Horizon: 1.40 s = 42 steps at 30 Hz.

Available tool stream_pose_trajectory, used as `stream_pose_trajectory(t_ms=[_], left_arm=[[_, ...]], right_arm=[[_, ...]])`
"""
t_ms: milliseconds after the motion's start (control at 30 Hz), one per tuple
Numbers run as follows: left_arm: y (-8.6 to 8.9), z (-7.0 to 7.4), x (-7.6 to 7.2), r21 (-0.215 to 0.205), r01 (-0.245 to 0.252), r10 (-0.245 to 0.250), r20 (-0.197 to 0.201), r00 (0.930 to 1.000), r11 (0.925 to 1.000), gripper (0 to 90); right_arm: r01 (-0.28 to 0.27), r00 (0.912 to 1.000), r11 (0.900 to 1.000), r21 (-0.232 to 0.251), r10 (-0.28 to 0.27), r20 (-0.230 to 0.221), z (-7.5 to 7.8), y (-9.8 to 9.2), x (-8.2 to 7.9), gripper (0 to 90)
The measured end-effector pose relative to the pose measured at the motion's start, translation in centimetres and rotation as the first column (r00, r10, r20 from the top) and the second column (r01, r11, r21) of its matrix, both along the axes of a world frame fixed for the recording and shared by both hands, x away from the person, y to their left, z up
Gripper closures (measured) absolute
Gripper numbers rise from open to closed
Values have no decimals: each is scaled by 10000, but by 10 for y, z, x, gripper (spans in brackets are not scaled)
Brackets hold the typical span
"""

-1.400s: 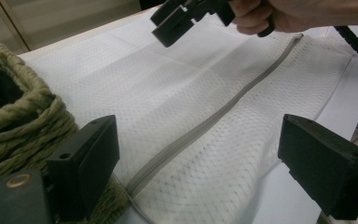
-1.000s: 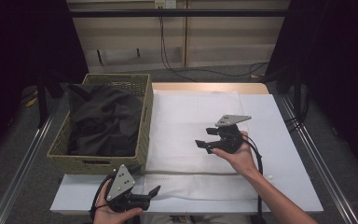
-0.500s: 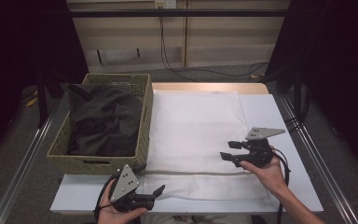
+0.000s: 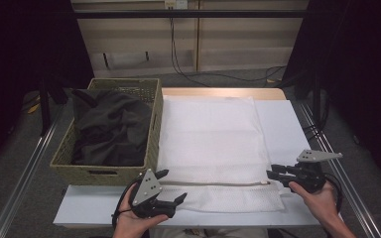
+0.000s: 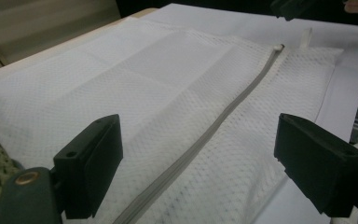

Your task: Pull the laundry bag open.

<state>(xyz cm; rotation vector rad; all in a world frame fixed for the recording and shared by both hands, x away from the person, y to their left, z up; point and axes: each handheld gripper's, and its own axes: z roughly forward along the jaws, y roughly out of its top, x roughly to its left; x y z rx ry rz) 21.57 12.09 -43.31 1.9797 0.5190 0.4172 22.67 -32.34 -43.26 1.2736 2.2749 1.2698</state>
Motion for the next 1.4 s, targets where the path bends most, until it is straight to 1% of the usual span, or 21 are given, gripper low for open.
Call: stream_pose_trajectory(t_ms=[67,133,200,267,333,433,533,600,633,700,733,767,800,833,900,1000,1167,1233,1267,1300,1400], left_arm=[[-4,-1,-1,134,0,-3,226,9997,9999,160],[-7,-2,1,151,112,-112,33,9999,9998,160],[-11,-4,4,244,238,-236,-53,9997,9994,155],[-19,-6,7,289,373,-371,-68,9993,9989,150],[-24,-10,9,135,551,-549,-155,9984,9984,150],[-29,-14,7,181,748,-744,-222,9970,9970,149],[-30,-14,4,76,828,-826,-236,9963,9965,153],[-31,-12,2,66,941,-941,-122,9955,9955,153],[-31,-11,1,215,906,-904,-91,9959,9957,152],[-32,-12,0,60,941,-940,-128,9955,9955,152],[-31,-11,0,287,857,-854,-136,9963,9959,153],[-31,-13,1,96,884,-883,-154,9960,9960,152],[-30,-13,2,115,835,-833,-172,9964,9964,153],[-29,-11,2,331,776,-772,-143,9969,9964,153],[-29,-11,2,256,830,-827,-156,9965,9962,153],[-31,-13,2,229,863,-857,-268,9960,9960,165],[-32,-13,1,276,969,-963,-245,9951,9949,165],[-33,-13,1,365,1008,-1000,-220,9947,9942,166],[-33,-13,1,425,965,-956,-231,9952,9944,166],[-33,-13,1,357,1014,-1006,-249,9946,9942,166],[-32,-13,2,263,986,-980,-245,9949,9948,170]], right_arm=[[10,10000,10000,-58,-10,-56,-2,-5,-5,668],[66,9999,9994,-339,-70,-113,-5,-9,-11,689],[150,9994,9996,-229,-157,-316,-9,-17,-16,690],[376,9974,9980,-508,-407,-598,-17,-22,-17,693],[394,9970,9982,-459,-424,-652,-18,-23,-17,688],[312,9968,9975,-634,-358,-718,-22,-20,-15,670],[204,9949,9942,-1060,-307,-964,-29,-15,-12,602],[191,9954,9931,-1157,-298,-908,-31,-14,-9,541],[238,9955,9920,-1237,-348,-879,-32,-14,-9,494],[241,9947,9902,-1375,-375,-957,-34,-14,-8,491],[246,9941,9893,-1436,-394,-1009,-35,-14,-8,489],[261,9942,9883,-1506,-414,-992,-35,-14,-7,486],[354,9935,9884,-1478,-508,-1015,-36,-13,-5,486],[326,9933,9880,-1511,-488,-1047,-37,-13,-4,484],[398,9925,9862,-1607,-576,-1075,-38,-12,-3,458],[297,9911,9835,-1785,-521,-1223,-39,-11,-2,474],[270,9951,9706,-2391,-489,-861,-40,-4,-4,572],[274,9952,9696,-2432,-493,-846,-40,-5,-4,602],[245,9956,9682,-2489,-463,-821,-40,-5,-4,676],[75,9959,9720,-2349,-285,-859,-40,-5,-4,714],[95,9954,9728,-2314,-313,-906,-40,-4,-5,780]])
